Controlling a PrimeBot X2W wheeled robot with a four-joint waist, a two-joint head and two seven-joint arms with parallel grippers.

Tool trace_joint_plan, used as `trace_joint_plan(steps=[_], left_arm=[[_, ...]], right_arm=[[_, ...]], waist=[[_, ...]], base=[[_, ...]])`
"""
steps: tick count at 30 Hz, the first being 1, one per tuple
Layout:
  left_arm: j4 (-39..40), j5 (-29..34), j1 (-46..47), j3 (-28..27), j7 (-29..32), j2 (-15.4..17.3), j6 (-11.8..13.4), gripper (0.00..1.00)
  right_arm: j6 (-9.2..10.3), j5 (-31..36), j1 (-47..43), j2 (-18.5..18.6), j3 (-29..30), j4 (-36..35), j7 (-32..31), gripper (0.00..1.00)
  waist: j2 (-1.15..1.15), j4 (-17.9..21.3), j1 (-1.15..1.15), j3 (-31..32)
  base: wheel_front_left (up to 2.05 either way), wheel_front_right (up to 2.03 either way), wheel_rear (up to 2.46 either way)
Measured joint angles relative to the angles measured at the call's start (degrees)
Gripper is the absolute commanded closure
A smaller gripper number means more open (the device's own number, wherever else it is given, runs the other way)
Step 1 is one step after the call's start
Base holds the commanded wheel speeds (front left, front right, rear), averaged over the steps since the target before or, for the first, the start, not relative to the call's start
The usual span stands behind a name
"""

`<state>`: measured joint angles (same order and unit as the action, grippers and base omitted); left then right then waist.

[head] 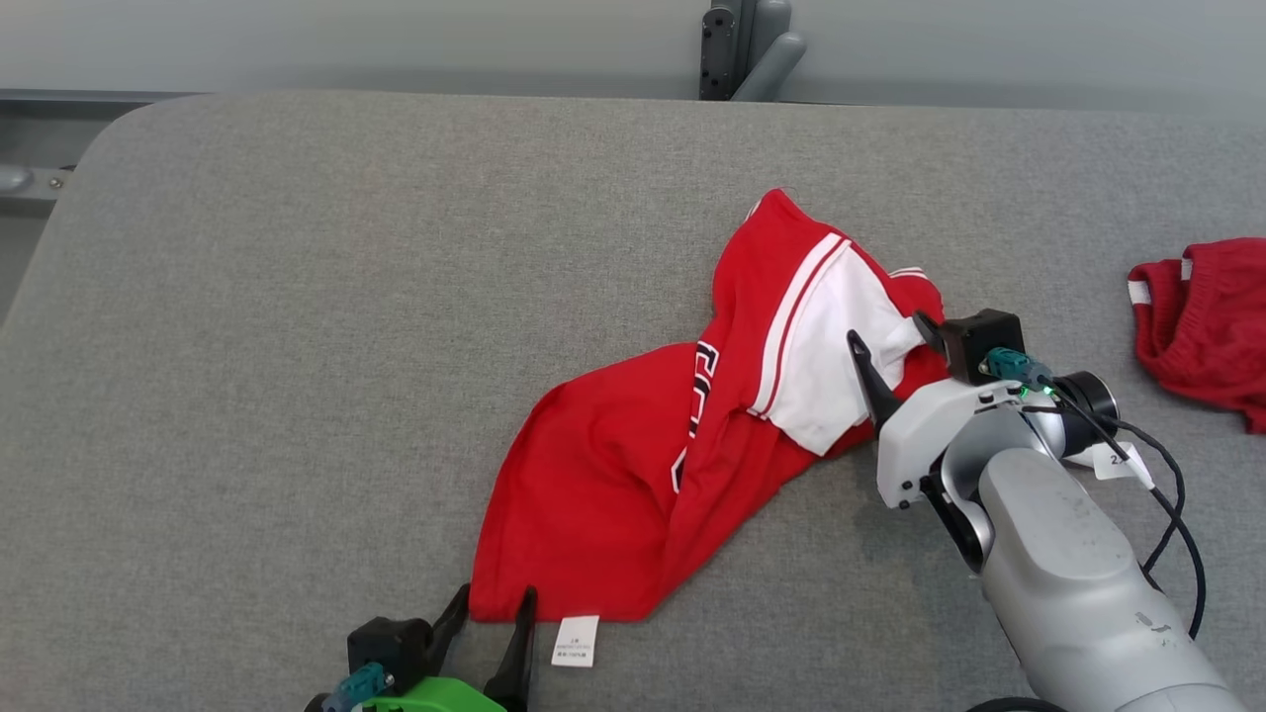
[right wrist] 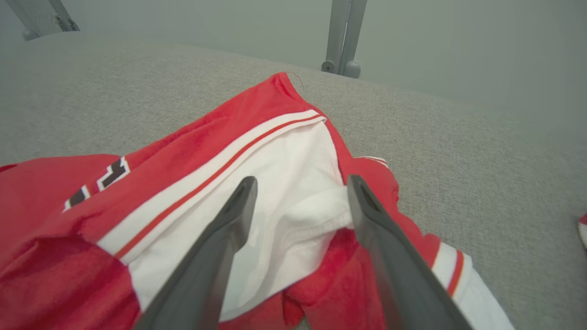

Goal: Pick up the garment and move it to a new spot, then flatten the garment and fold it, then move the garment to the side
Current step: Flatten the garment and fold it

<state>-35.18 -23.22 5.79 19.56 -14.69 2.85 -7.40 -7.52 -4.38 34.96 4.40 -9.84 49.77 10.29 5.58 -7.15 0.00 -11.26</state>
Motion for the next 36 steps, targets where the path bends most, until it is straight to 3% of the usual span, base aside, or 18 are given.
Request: trace_joint_plan(steps=[25,26,27,28,29,30,32,34,35,36], left_arm=[[-2.3,-3.0,2.8,2.6,-0.5,0.0,-0.1,0.0],[-2.4,-3.1,2.8,2.8,-0.5,0.0,-0.1,0.0],[-2.4,-3.3,2.8,3.0,-0.5,0.0,-0.1,0.0],[-2.5,-3.6,2.8,3.1,-0.5,0.0,-0.1,0.04],[-2.5,-3.8,2.9,3.2,-0.5,0.0,-0.1,0.45],[-2.7,-4.2,2.9,3.4,-0.5,0.0,-0.1,0.58],[-3.0,-4.7,3.0,3.6,-0.5,0.0,-0.1,0.74],[-3.3,-5.0,3.0,3.7,-0.5,0.0,-0.1,0.84],[-3.4,-5.2,3.0,3.9,-0.5,0.0,-0.1,0.94],[-3.4,-5.4,3.0,4.0,-0.5,0.0,-0.1,0.94]], right_arm=[[0.0,-1.7,5.4,0.9,-2.4,13.2,3.8,0.0],[0.0,-1.8,5.4,0.9,-2.5,13.3,3.9,0.01],[0.0,-2.1,5.5,0.8,-2.7,13.5,3.9,0.11],[0.0,-2.3,5.5,0.8,-2.9,13.7,4.0,0.33],[0.0,-2.5,5.6,0.7,-3.2,13.9,4.0,0.53],[0.0,-2.6,5.7,0.6,-3.5,14.0,4.0,0.57],[0.0,-3.1,5.8,0.5,-3.9,14.2,4.2,0.64],[0.0,-3.6,6.0,0.5,-4.3,14.3,4.2,0.67],[0.0,-3.7,6.1,0.5,-4.6,14.3,4.3,0.67],[0.0,-4.0,6.2,0.5,-4.8,14.3,4.3,0.66]], waist=[[0.0,-0.1,0.0,-1.2],[0.0,0.0,0.0,-1.2],[0.0,0.0,0.0,-1.2],[0.0,0.0,0.0,-1.2],[0.0,0.1,0.0,-1.2],[0.01,0.1,0.0,-1.1],[0.01,0.2,0.0,-1.0],[0.01,0.4,0.0,-1.0],[0.01,0.4,0.0,-1.0],[0.01,0.5,0.0,-1.0]], base=[[0.0,0.0,0.0],[0.0,0.0,0.0],[0.0,0.0,0.0],[0.0,0.0,0.0],[0.0,0.0,0.0],[0.0,0.0,0.0],[0.0,0.0,0.0],[0.0,0.0,0.0],[0.0,0.0,0.0],[0.0,0.0,0.0]])
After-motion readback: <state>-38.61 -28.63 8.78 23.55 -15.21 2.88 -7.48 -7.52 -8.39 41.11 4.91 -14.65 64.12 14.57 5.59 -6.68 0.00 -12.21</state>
